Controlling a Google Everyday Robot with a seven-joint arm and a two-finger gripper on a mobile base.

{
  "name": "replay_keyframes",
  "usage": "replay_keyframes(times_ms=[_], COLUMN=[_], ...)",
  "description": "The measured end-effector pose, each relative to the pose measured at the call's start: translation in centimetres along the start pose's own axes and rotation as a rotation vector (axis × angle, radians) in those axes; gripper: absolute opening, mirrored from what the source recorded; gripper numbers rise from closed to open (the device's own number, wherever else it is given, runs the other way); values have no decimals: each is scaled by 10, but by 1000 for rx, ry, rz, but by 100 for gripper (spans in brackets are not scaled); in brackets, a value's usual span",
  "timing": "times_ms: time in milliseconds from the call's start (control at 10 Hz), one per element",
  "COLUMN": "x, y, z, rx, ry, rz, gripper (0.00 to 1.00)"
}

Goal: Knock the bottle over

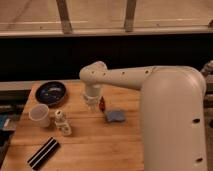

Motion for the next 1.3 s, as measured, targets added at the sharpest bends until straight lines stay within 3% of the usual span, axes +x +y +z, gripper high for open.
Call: replay_keyframes(times_ms=[300, 800, 1300], x=[8, 31, 19], y=[32, 102, 178], z=[10, 29, 35], rx=[-3, -55, -88], ry=[32, 48, 57], rz=[-64, -176, -328], gripper=[0, 0, 0])
